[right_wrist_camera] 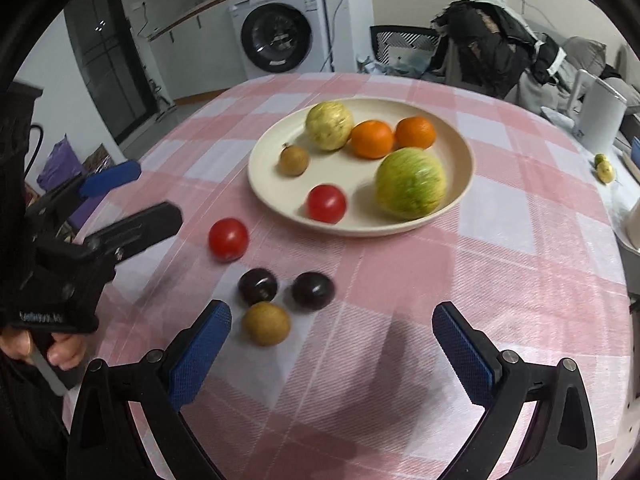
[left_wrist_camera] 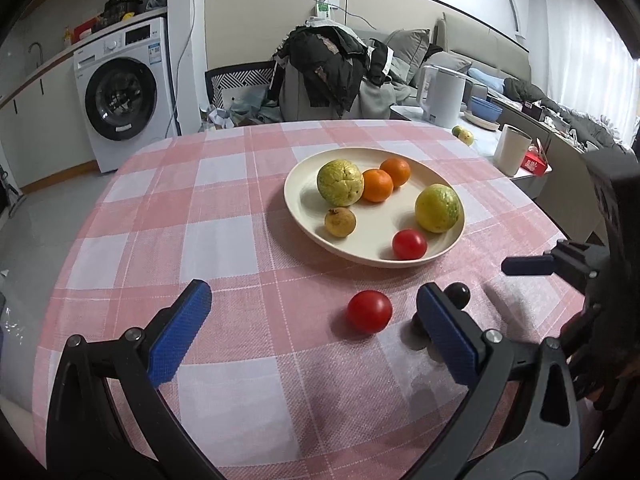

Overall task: Organize fruits
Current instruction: 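Withdraw both tools back toward the remaining fruit on the table, then grasp the small brown fruit with the right tool while the left tool grasps a red tomato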

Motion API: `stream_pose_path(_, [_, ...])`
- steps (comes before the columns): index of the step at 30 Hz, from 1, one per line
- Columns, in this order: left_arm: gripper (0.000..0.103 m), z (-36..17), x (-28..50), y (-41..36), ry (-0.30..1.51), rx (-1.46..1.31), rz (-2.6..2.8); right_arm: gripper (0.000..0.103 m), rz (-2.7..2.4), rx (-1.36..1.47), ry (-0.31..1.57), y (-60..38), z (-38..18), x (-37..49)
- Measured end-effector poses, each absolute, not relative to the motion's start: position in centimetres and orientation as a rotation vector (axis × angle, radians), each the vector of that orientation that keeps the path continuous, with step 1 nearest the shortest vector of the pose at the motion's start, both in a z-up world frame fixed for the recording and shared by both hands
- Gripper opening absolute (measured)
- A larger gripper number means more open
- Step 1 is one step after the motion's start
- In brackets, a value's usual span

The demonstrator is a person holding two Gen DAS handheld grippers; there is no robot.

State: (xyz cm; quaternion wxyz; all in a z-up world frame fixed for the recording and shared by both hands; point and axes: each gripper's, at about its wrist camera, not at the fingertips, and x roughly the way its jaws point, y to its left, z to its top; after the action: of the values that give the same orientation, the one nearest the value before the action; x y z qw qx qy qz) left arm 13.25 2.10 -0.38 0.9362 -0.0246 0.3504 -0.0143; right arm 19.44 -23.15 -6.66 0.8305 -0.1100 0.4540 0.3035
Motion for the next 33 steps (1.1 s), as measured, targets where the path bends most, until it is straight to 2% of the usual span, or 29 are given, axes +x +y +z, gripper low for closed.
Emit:
stream_pose_path(5, [0.102, -0.6, 13.3, 2.4, 0.736, -0.058, -0.045, 0.101, 0.690, -0.262, 0.975, -22.4, -7.2, 18.4])
stream_pose_path(8, [0.102, -0.8, 13.3, 2.2, 0.742, -0.049, -0.050, 0.089, 0.729, -0.267, 0.984, -22.1, -7.3, 18.0])
stream_pose_path(9, [0.102, -0.9, 13.3, 2.1, 0.744, -0.043, -0.053, 0.081, 0.736, -0.266, 0.988, -22.0, -7.4, 17.9])
stream_pose_path(14, [0.102, -1.3, 13.5, 1.8, 0.761, -0.030, -0.051, 0.071, 0.773, -0.272, 1.006, -21.8, -7.7, 17.5])
stream_pose_path(16, [0.102, -1.5, 13.5, 1.8, 0.767, -0.033, -0.051, 0.059, 0.791, -0.276, 1.010, -21.6, -7.8, 17.3])
stream_pose_path(21, [0.102, -1.8, 13.7, 1.7, 0.782, -0.033, -0.053, 0.043, 0.809, -0.277, 1.001, -21.1, -7.8, 16.9])
stream_pose_path(26, [0.102, -2.0, 13.8, 1.4, 0.791, -0.024, -0.059, 0.039, 0.817, -0.271, 0.993, -21.1, -7.8, 16.7])
stream_pose_path(28, [0.102, -2.1, 13.9, 1.2, 0.796, -0.023, -0.064, 0.032, 0.814, -0.278, 0.984, -21.1, -7.7, 16.6])
stream_pose_path(33, [0.102, -2.4, 14.0, 1.0, 0.806, -0.016, -0.067, 0.028, 0.821, -0.280, 0.978, -21.3, -7.6, 16.5])
